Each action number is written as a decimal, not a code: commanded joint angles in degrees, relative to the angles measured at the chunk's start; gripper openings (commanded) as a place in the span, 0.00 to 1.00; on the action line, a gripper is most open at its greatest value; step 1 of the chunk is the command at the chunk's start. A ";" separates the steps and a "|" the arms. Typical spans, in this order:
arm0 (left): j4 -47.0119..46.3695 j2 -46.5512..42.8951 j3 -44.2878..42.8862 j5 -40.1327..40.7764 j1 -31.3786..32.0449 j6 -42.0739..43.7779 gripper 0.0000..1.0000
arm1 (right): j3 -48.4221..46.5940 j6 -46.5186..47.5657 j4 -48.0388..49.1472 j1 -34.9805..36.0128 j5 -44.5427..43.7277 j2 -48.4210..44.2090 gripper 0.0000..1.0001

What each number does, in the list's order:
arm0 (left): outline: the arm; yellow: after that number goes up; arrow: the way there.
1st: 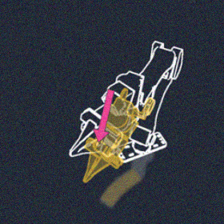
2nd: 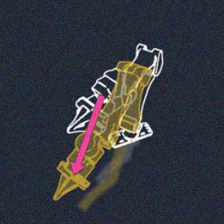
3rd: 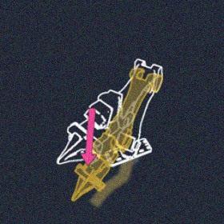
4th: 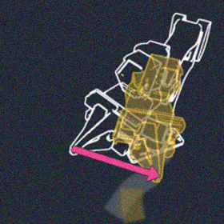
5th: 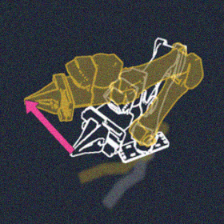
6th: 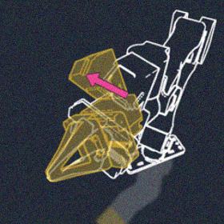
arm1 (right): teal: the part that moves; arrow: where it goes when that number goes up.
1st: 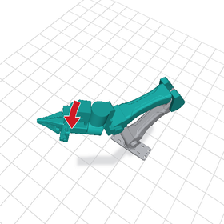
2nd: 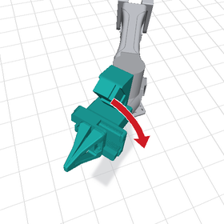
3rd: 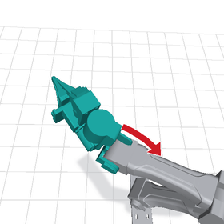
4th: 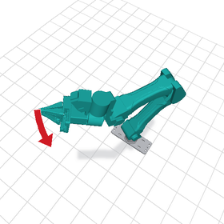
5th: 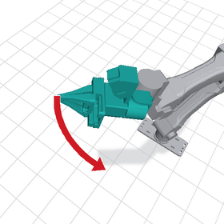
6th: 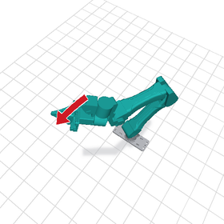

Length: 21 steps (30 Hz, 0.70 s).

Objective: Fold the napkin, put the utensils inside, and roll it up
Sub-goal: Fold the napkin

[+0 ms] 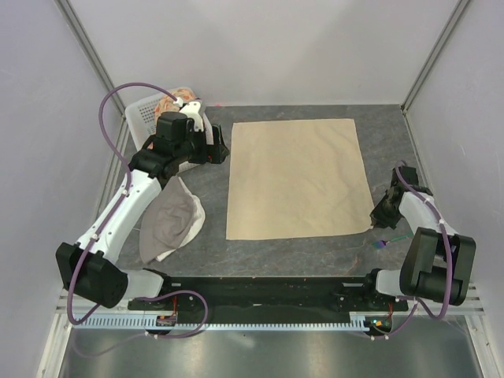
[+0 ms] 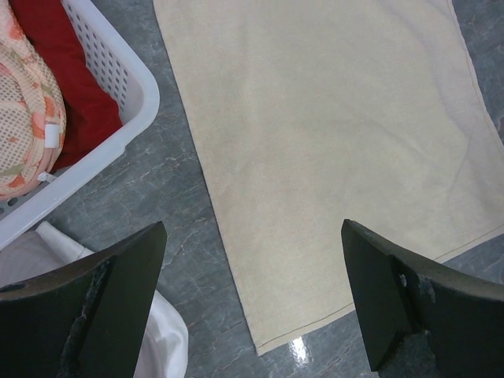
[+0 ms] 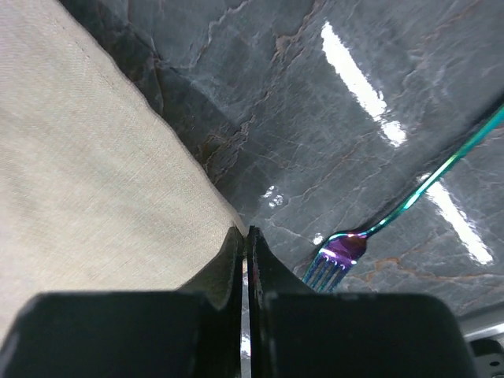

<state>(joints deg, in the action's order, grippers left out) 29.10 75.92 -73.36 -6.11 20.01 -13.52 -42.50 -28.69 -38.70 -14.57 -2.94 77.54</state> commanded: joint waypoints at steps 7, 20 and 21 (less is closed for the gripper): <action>-0.54 -2.62 -1.26 0.22 0.12 1.13 1.00 | -5.40 0.91 -4.28 -5.90 -6.82 -6.43 0.00; -0.89 -2.27 -1.17 -1.54 0.20 0.25 1.00 | -14.35 -2.42 0.37 0.66 -0.48 -1.01 0.00; -0.98 -2.27 -1.17 -1.54 0.12 0.25 1.00 | -16.28 -4.25 2.20 5.73 -0.92 0.67 0.00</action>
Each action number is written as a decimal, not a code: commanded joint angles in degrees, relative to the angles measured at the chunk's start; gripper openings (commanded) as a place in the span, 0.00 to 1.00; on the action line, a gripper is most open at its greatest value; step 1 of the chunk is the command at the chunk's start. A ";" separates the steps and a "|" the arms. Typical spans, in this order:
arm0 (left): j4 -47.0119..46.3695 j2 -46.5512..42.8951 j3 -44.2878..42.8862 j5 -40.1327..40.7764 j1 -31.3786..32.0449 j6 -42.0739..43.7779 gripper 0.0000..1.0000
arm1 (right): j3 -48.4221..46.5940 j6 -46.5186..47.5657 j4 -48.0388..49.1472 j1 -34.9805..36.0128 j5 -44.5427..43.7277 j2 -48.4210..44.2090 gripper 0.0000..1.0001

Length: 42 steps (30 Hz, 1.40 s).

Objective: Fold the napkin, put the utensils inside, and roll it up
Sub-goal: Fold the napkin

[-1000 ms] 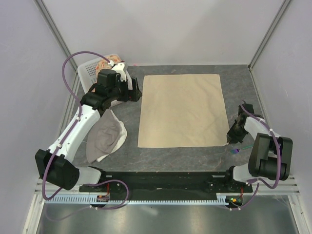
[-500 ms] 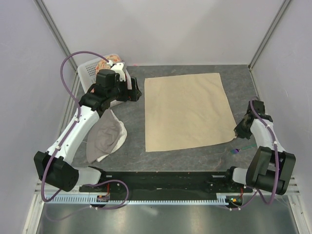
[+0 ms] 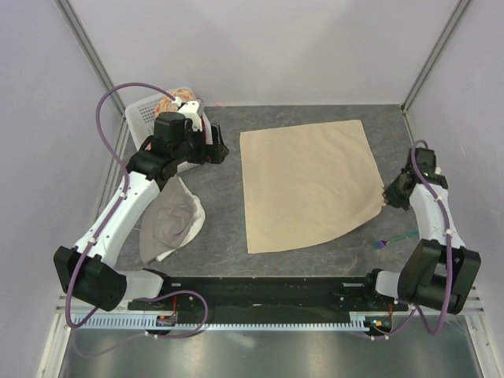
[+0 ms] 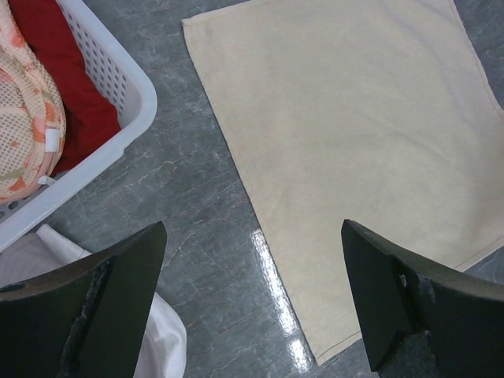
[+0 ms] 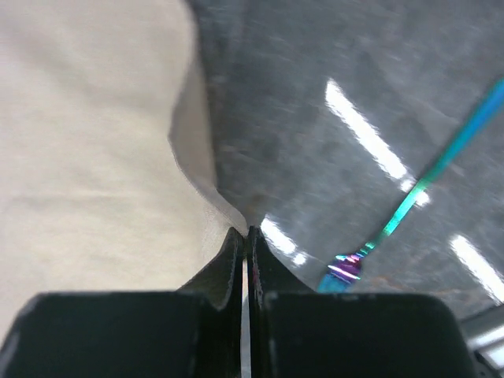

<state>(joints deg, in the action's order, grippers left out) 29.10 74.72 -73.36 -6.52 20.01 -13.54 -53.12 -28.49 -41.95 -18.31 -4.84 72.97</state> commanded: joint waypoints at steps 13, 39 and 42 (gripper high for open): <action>-0.89 -0.10 -0.99 -0.15 0.20 0.53 1.00 | -40.72 -14.57 20.16 37.19 8.88 45.04 0.00; -0.89 1.13 -0.90 -1.03 0.12 0.01 1.00 | -63.68 -38.30 53.11 44.15 13.81 72.75 0.00; -0.98 1.31 -0.90 -1.03 0.12 0.01 1.00 | -64.12 -39.71 54.87 44.15 13.11 73.19 0.00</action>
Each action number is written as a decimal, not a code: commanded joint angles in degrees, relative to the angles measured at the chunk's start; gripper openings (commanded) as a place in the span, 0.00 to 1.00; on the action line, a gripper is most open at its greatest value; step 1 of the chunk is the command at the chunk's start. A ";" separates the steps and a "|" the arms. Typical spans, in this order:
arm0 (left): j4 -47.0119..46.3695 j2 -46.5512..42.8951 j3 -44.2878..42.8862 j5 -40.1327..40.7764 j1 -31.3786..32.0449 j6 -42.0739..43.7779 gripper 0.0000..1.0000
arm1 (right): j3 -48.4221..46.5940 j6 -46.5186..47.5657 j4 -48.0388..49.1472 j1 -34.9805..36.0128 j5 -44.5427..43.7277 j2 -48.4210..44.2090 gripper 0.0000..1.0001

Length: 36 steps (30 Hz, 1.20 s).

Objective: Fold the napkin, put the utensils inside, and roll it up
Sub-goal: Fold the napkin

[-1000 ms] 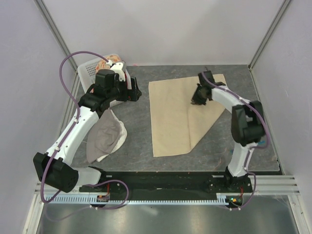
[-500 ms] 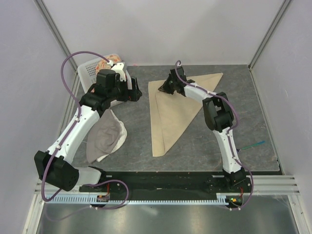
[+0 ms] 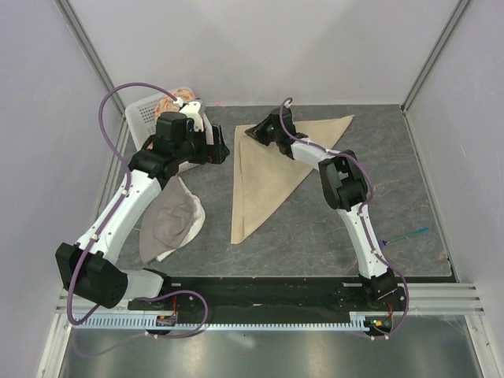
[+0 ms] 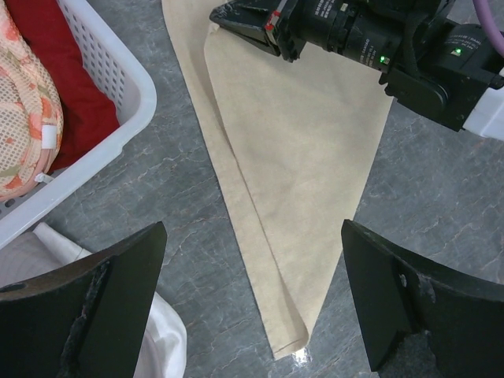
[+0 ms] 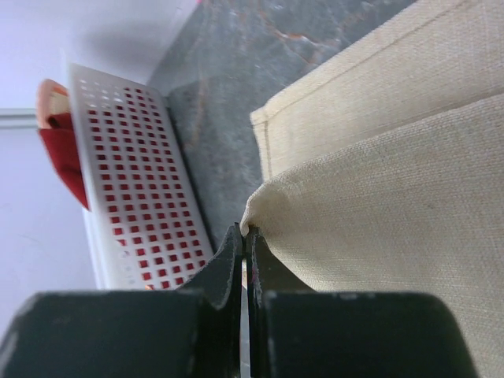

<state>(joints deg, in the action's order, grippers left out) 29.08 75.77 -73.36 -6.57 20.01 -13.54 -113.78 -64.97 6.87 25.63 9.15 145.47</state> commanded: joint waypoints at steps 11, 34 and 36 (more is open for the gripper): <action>-0.96 0.87 -0.90 -1.43 0.20 -0.26 1.00 | -8.90 -6.84 7.63 0.30 -2.03 4.03 0.00; -0.96 0.96 -0.90 -2.13 0.12 -0.61 1.00 | -17.18 -9.56 7.01 -0.23 -4.22 11.50 0.00; -0.87 0.96 -0.90 -2.31 0.12 -0.61 1.00 | -17.88 -9.47 6.92 -0.23 -3.96 11.85 0.00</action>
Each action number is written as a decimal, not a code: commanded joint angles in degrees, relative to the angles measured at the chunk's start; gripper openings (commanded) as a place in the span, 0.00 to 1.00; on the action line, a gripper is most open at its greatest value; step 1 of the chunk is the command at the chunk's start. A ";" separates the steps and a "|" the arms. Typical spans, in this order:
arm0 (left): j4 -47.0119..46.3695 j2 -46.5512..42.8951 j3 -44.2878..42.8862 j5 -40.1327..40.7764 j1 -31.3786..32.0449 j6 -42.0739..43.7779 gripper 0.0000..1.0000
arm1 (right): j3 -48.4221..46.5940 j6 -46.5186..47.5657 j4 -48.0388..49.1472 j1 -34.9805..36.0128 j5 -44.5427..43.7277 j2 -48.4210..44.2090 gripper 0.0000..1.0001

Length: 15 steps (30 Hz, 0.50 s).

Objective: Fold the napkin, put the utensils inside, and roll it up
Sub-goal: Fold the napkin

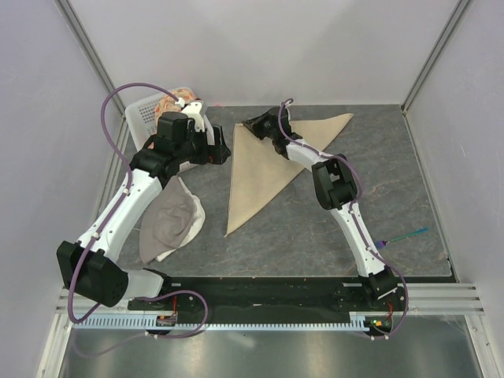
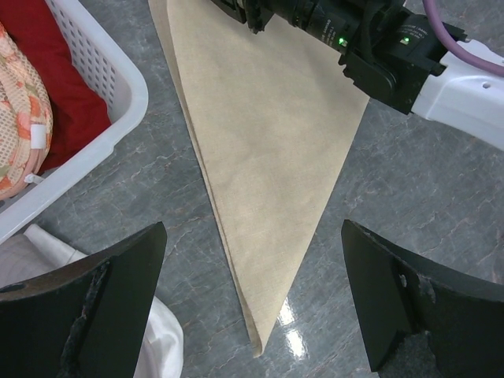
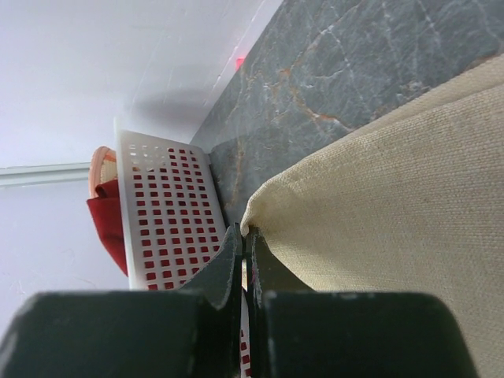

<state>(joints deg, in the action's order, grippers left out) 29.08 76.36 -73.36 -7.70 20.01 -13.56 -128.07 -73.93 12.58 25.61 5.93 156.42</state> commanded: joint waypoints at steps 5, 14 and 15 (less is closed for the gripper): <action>-0.87 0.55 -0.90 -1.26 0.20 -0.68 1.00 | -5.34 1.15 2.97 -0.64 1.71 2.13 0.27; -1.13 0.81 -0.90 -2.31 0.12 -0.85 1.00 | 0.96 8.71 12.46 -3.01 12.59 -5.32 0.67; -1.04 0.90 -0.82 -2.49 0.12 -0.85 1.00 | 2.89 9.24 13.17 -3.28 13.39 -8.73 0.67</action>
<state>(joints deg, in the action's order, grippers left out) 29.06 76.66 -73.36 -8.19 20.01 -13.56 -129.21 -68.88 18.44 24.08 13.19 157.07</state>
